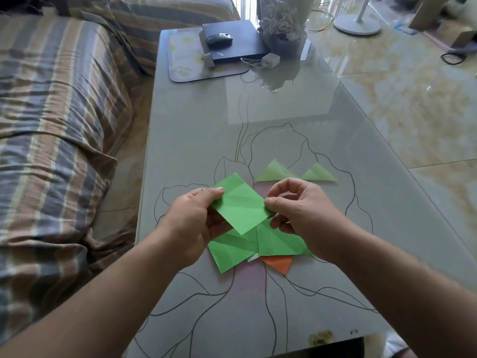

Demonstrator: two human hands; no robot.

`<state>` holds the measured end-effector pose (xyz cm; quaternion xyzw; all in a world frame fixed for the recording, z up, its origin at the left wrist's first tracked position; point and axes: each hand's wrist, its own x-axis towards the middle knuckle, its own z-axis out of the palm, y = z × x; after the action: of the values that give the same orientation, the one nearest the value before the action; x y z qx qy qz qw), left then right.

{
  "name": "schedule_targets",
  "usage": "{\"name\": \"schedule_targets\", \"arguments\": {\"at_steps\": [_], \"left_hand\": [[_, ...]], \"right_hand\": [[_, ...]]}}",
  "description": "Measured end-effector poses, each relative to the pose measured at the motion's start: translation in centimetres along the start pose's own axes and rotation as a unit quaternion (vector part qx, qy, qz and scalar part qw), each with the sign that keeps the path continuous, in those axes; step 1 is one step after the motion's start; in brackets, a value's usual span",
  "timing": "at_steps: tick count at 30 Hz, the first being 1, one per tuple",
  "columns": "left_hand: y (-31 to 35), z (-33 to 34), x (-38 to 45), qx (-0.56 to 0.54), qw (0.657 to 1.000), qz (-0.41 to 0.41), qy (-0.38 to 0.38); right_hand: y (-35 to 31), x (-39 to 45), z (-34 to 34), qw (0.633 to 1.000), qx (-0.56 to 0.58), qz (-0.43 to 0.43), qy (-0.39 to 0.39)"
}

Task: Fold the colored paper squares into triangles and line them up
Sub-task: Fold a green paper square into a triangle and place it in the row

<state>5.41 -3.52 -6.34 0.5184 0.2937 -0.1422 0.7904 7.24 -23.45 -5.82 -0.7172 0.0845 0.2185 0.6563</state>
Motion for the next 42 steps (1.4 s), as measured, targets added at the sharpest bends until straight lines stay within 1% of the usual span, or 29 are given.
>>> {"name": "schedule_targets", "arguments": {"at_steps": [7,11,14,16,19,21,23,25,28,31,34,36,40,42], "left_hand": [[0.4,0.1,-0.4,-0.011,1.0,-0.011,-0.013],[0.7,-0.1,-0.5,-0.059,0.996,-0.043,-0.06],[0.6,-0.2,-0.5,-0.058,0.993,-0.041,-0.089],[0.6,0.0,-0.6,-0.04,0.995,-0.03,-0.089],[0.3,0.0,-0.4,0.024,0.999,0.006,-0.044],[0.1,-0.2,-0.2,0.07,0.997,0.011,-0.037],[-0.2,-0.4,-0.1,0.113,0.992,0.002,-0.058],[-0.4,-0.2,-0.6,0.142,0.984,-0.021,-0.106],[-0.8,0.1,-1.0,0.15,0.976,-0.046,-0.151],[-0.8,0.2,-1.0,0.15,0.974,-0.059,-0.16],[-0.6,0.2,-0.9,0.137,0.977,-0.063,-0.15],[-0.5,0.2,-0.9,0.14,0.978,-0.055,-0.145],[-0.9,0.2,-0.9,0.2,0.972,-0.002,-0.126],[-1.0,0.2,-0.9,0.21,0.97,0.005,-0.122]], "right_hand": [[0.2,0.0,0.1,1.0,-0.016,-0.018,-0.001],[0.3,-0.1,0.3,0.999,-0.024,-0.031,0.001],[0.4,0.0,0.2,0.999,-0.019,-0.032,0.004],[0.4,0.0,0.2,0.999,-0.019,-0.032,0.003],[0.2,0.2,-0.2,0.999,-0.023,-0.042,0.009],[-0.2,0.4,-0.9,0.998,-0.018,-0.058,0.027],[-0.7,0.7,-1.6,0.997,-0.006,-0.069,0.041],[-1.0,1.0,-2.1,0.996,0.014,-0.07,0.044],[-0.8,1.3,-2.2,0.997,0.02,-0.064,0.048],[-0.5,1.5,-2.3,0.997,0.007,-0.058,0.049],[-0.4,1.7,-2.5,0.997,-0.003,-0.057,0.055],[-0.3,1.8,-2.6,0.996,-0.01,-0.06,0.058],[-0.2,1.7,-2.5,0.993,-0.036,-0.094,0.054],[-0.3,1.4,-2.4,0.992,-0.046,-0.111,0.048]]}}
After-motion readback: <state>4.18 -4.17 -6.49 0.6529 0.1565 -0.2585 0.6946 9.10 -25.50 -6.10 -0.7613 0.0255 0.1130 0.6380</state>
